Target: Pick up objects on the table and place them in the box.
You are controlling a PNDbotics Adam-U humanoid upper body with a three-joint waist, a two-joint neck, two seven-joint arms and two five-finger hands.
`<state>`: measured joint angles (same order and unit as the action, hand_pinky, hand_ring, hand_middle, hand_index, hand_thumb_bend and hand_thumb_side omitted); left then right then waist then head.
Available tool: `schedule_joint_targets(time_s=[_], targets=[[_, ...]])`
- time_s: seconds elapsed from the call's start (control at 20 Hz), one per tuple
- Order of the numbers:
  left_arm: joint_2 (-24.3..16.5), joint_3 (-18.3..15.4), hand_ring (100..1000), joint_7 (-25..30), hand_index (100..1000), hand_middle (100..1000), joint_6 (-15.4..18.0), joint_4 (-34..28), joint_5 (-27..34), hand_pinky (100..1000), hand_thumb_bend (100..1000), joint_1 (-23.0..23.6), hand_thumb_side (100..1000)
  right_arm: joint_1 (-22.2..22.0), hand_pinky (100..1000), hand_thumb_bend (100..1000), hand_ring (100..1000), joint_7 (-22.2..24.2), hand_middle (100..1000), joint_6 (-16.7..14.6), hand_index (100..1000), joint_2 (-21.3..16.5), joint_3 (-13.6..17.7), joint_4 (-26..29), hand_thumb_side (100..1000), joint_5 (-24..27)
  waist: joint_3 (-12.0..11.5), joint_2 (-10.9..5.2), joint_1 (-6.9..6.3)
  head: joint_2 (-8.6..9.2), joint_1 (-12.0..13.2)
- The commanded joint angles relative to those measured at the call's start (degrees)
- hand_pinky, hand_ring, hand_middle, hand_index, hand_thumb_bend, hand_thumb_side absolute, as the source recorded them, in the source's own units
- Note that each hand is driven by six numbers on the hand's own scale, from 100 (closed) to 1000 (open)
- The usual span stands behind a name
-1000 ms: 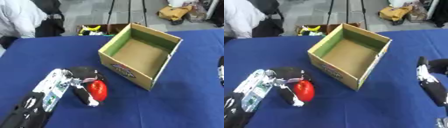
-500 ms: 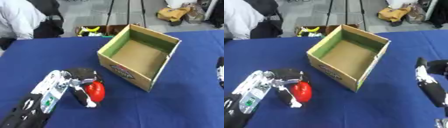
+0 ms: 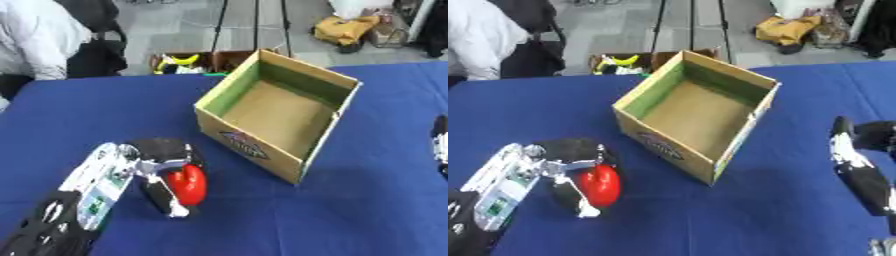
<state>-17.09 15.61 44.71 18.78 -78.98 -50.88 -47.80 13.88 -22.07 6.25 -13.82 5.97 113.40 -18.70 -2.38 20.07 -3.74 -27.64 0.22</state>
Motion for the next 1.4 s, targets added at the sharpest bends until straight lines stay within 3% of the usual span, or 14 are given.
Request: schedule_joint_targets(time_s=[0.05, 0.6, 1.05, 1.4], targets=[[-1.02, -1.74, 490, 0.10, 628, 618, 1.34, -3.24, 0.57, 100, 100, -1.19, 199, 0.51, 604, 288, 490, -0.22, 409, -0.10, 534, -0.31, 0.21, 1.19, 409, 0.23, -0.03, -1.30, 0.17, 0.64, -0.34], [-3.13, -8.63, 461, -4.59, 588, 574, -4.85, -8.23, 5.90, 100, 100, -6.64, 150, 0.33, 605, 288, 489, -0.22, 409, -0.04, 534, -0.15, 0.00, 1.19, 408, 0.33, 0.98, -1.96, -0.41, 0.43, -1.19], [-2.77, -11.38, 451, -7.35, 584, 564, -7.87, -3.11, 8.43, 100, 100, -13.01, 160, 0.22, 604, 292, 489, 0.31, 408, -0.11, 534, -0.52, -0.52, 1.19, 410, 0.39, 3.40, -2.38, -1.73, 0.17, 0.29], [-0.24, -13.02, 448, -15.99, 583, 556, -8.77, 4.54, 3.79, 100, 100, -18.38, 126, 0.72, 603, 296, 488, 1.03, 407, -0.39, 533, -1.15, -1.16, 1.19, 409, 0.52, 6.40, -1.96, -2.98, 0.12, 2.23]])
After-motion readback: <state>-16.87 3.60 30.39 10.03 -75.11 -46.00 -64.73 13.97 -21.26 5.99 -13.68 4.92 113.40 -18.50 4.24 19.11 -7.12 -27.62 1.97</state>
